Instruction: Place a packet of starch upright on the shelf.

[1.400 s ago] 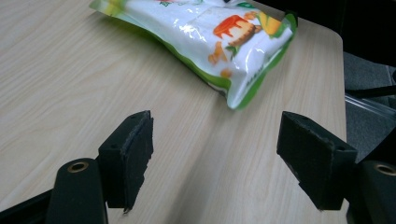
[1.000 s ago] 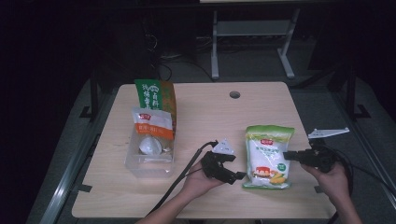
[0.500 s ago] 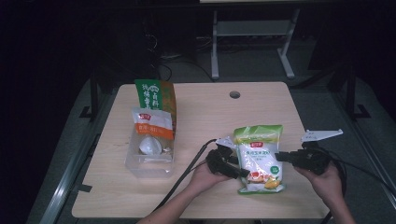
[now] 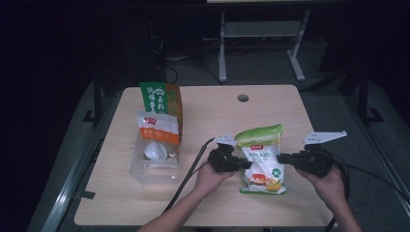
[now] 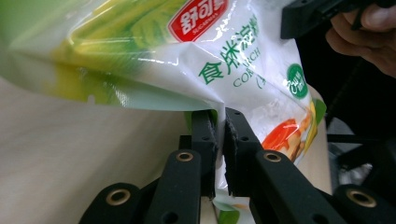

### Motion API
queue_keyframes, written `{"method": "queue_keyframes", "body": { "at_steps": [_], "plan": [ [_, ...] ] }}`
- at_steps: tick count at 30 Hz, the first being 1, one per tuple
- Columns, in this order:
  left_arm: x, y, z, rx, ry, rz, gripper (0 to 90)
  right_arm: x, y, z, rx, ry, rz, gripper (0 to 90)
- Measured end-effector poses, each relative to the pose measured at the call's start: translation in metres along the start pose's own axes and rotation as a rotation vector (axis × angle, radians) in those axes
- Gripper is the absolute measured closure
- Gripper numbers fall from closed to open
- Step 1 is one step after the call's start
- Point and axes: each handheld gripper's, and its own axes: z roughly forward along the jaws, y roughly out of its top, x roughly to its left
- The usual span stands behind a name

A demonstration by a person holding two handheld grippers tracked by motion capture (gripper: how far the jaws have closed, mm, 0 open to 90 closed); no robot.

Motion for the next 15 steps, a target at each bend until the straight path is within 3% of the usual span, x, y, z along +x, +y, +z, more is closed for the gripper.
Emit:
{"method": "queue_keyframes", "body": {
  "at_steps": [7,11,15],
  "plan": [
    [0.000,0.004,-0.019,-0.015,0.132,0.067,86.3,0.000,0.012,0.019,-0.014,-0.001,-0.002,88.8],
    [0.002,0.004,-0.024,-0.003,0.178,0.092,86.4,-0.003,0.015,0.030,-0.009,-0.001,-0.003,88.6],
    [0.003,0.003,-0.027,0.006,0.192,0.104,86.5,-0.003,0.016,0.037,0.004,0.001,-0.011,88.2]
  ]
}}
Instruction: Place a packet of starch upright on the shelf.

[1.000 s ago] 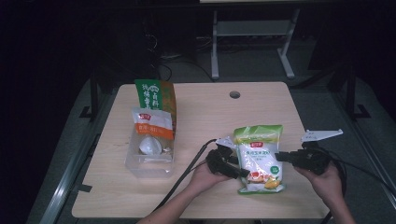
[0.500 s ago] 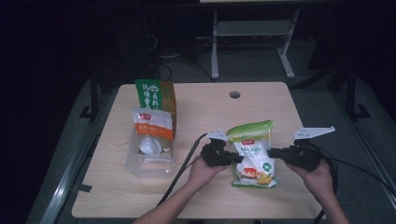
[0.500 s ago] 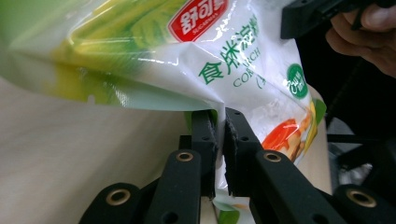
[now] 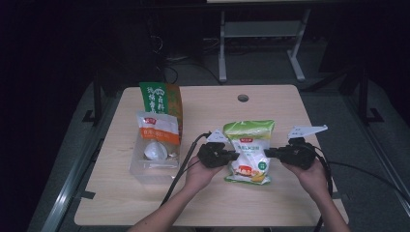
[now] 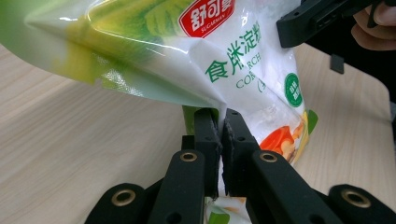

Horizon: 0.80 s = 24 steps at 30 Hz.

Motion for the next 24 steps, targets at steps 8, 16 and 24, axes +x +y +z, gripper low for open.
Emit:
{"method": "queue_keyframes", "body": {
  "at_steps": [8,16,24],
  "plan": [
    [-0.004,-0.003,-0.002,-0.004,0.014,0.029,86.9,-0.012,-0.003,0.010,0.046,0.066,0.034,85.2],
    [-0.007,-0.002,-0.004,0.002,0.012,0.056,86.9,-0.022,0.004,0.023,0.085,0.174,0.048,62.8],
    [-0.009,-0.002,-0.005,0.006,0.016,0.068,86.9,-0.016,0.008,0.035,0.112,0.183,0.022,62.9]
  ]
}}
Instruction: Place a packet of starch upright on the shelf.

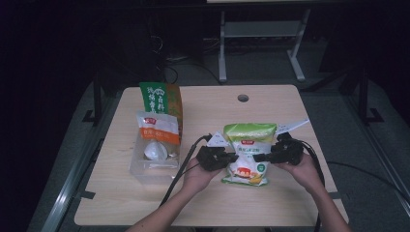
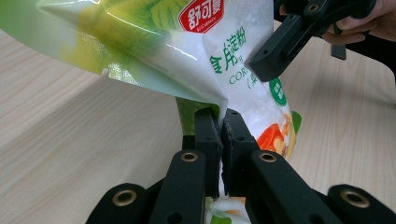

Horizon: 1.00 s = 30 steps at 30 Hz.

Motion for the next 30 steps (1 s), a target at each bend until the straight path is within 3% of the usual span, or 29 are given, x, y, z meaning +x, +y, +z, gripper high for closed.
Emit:
{"method": "queue_keyframes", "body": {
  "at_steps": [4,8,12,22,30],
  "plan": [
    [0.000,-0.001,-0.001,0.000,0.003,-0.002,86.3,0.003,0.001,0.000,0.001,-0.015,-0.007,76.7],
    [-0.001,-0.003,-0.003,-0.003,0.006,0.000,84.2,0.006,0.002,-0.001,-0.001,-0.028,-0.016,80.5],
    [0.000,-0.005,-0.008,-0.009,-0.002,-0.014,81.8,0.010,0.002,-0.002,-0.003,-0.040,-0.028,81.9],
    [-0.005,-0.012,-0.025,0.016,0.027,0.029,65.2,0.019,0.004,-0.003,-0.013,-0.078,-0.040,83.5],
    [-0.011,-0.022,-0.036,0.022,0.008,0.036,55.6,0.024,0.006,-0.008,-0.047,-0.115,-0.052,84.4]
  ]
}}
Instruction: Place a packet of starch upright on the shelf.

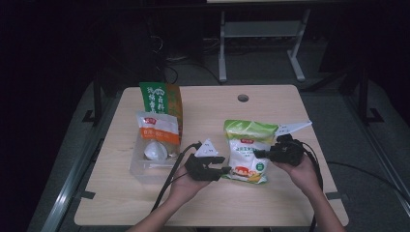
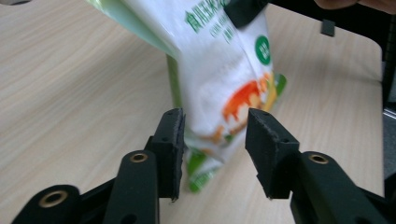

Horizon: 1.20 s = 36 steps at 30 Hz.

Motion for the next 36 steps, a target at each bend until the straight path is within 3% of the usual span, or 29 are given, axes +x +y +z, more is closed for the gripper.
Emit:
{"method": "queue_keyframes", "body": {
  "at_steps": [6,14,21,32,36],
  "plan": [
    [-0.006,-0.010,-0.009,-0.012,-0.015,0.008,46.9,0.006,0.008,-0.005,-0.016,-0.035,-0.025,85.0],
    [-0.015,-0.023,-0.024,-0.013,-0.008,0.027,38.2,0.012,0.018,-0.007,-0.038,-0.048,-0.037,85.4],
    [-0.017,-0.036,-0.033,-0.009,-0.001,0.018,33.1,0.019,0.029,-0.005,-0.039,-0.050,-0.049,85.7],
    [-0.022,-0.052,-0.041,0.003,0.010,0.037,28.8,0.028,0.046,-0.001,-0.060,-0.024,-0.068,85.8],
    [-0.025,-0.057,-0.043,-0.012,0.009,0.027,28.2,0.035,0.058,0.002,-0.072,-0.007,-0.084,85.8]
  ]
}}
